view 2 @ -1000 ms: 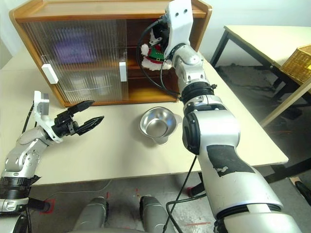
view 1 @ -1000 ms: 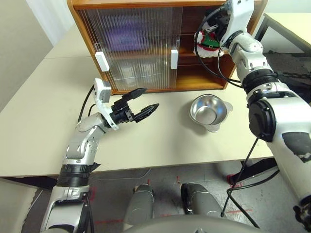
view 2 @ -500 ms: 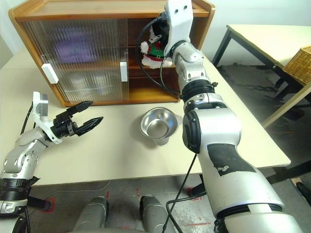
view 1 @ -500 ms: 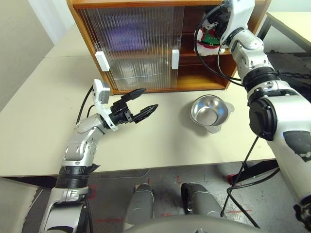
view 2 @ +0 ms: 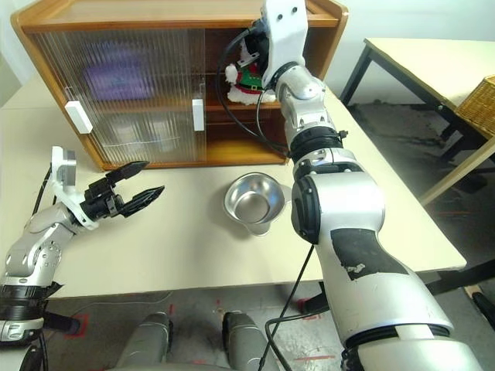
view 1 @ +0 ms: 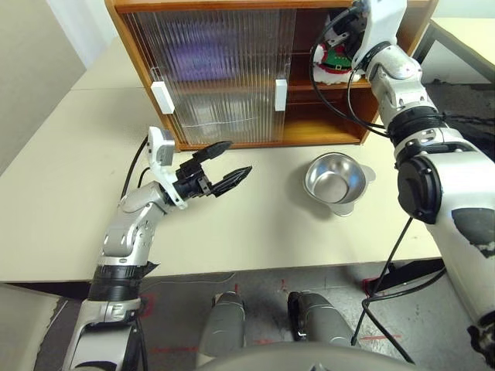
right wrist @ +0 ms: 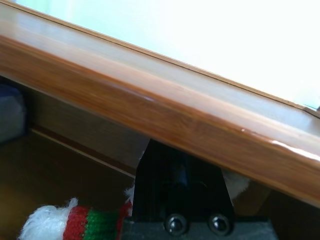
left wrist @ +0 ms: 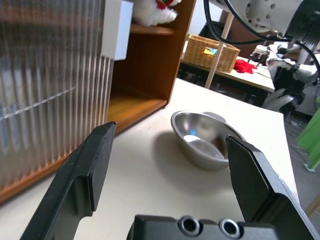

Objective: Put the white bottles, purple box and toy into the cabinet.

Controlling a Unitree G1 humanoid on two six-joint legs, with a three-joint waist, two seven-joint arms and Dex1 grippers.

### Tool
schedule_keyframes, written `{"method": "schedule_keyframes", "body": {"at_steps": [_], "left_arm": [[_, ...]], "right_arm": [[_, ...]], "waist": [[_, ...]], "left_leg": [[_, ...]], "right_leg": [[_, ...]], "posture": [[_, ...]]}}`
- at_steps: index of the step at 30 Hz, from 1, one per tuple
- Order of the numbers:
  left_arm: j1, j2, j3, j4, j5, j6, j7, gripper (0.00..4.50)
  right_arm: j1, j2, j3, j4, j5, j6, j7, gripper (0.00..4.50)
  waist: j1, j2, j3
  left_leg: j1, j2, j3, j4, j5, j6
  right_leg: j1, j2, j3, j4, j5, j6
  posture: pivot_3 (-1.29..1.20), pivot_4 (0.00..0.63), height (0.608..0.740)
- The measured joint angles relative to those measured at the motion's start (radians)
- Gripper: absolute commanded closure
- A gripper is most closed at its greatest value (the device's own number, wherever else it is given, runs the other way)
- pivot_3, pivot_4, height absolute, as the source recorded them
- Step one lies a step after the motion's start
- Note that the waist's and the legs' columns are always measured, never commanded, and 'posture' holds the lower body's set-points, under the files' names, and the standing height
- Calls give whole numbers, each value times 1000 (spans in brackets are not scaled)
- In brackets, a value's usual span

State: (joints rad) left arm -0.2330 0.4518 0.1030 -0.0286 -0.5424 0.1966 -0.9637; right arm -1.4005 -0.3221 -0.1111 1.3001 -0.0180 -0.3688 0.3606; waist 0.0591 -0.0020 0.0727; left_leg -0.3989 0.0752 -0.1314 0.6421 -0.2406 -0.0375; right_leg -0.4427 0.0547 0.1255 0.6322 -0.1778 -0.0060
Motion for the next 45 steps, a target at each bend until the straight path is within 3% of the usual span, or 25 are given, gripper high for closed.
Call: {"method": "schedule_keyframes", "body": {"at_steps": [15,31,34,43,44,45], "left_arm": [[72,11,22,-88,-15,19,59,0],[73,18,32,-88,-16,20,63,0],[71,18,32,-88,-16,20,62,0],[59,17,31,-87,-16,20,57,0],[58,16,31,-87,-16,20,55,0],[57,16,31,-86,-16,20,53,0]], "right_arm": [[0,0,7,11,-46,0,-92,4500],[3,-19,55,13,-162,-5,-180,4500],[4,-23,56,13,-174,-6,-184,3612],[17,-35,55,20,-179,-6,-181,356],[17,-35,55,20,-179,-6,-180,37],[17,-35,55,20,-179,-6,-179,37]], "waist": [[61,-1,0],[92,-1,1],[93,-1,1],[93,-1,1],[93,-1,1],[92,-1,1]], "left_leg": [[0,1,0,-1,-3,-4],[0,2,0,-1,-3,-6],[0,2,0,-1,-3,-6],[-1,2,1,-1,-3,-6],[-1,2,1,-1,-3,-5],[-1,2,1,-1,-3,-5]], "right_leg": [[-1,0,0,1,-3,2],[-2,0,0,1,-4,0],[-2,0,0,1,-4,1],[-3,0,0,1,-4,0],[-3,0,0,1,-4,0],[-3,0,0,1,-4,0]], "posture": [[254,98,740],[244,97,740],[235,95,740],[217,93,740],[211,92,740],[209,91,740]]}}
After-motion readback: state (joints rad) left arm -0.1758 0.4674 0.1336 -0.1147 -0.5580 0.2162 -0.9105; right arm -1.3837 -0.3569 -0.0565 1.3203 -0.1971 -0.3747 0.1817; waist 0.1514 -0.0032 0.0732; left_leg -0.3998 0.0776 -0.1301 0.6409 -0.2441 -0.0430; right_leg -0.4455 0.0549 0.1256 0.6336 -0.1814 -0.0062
